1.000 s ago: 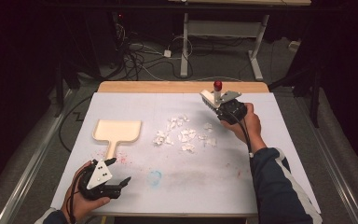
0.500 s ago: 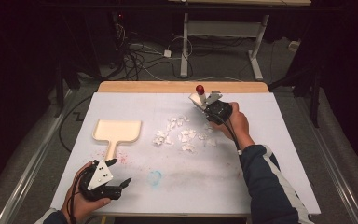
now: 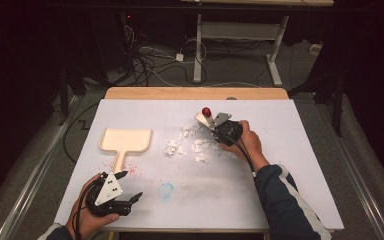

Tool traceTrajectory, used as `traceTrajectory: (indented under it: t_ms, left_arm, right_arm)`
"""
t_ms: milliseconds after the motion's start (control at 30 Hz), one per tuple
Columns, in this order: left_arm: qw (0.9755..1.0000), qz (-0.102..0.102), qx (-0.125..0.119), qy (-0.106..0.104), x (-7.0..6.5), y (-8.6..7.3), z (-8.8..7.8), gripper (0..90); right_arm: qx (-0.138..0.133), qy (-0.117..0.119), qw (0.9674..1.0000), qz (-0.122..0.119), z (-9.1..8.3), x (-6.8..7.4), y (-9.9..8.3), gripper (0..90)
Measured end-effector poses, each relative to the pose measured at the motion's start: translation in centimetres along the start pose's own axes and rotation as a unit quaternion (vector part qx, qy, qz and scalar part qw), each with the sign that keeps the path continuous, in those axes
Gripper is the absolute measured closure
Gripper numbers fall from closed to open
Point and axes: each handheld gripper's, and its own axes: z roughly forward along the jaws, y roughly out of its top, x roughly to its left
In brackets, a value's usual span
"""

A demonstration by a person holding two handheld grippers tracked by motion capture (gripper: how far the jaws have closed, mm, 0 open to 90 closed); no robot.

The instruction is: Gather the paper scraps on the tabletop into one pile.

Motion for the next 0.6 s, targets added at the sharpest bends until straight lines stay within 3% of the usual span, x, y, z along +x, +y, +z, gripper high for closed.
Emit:
traceTrajectory:
  t_ms: [200,367,600]
  left_arm:
    - [0.9999,0.011,0.002,0.002,-0.4,0.2,-0.1,20.1]
    - [1.0000,0.007,0.002,0.004,-0.5,0.2,-0.2,20.1]
    - [0.9999,0.008,0.001,0.007,-0.7,0.3,-0.3,20.1]
  right_arm:
    - [-0.022,0.035,0.9990,-0.014,-2.2,1.2,-1.1,67.6]
    - [-0.033,0.048,0.9979,-0.027,-3.9,1.7,-1.8,67.7]
    - [-0.044,0.022,0.9986,-0.020,-5.5,0.6,-1.2,67.8]
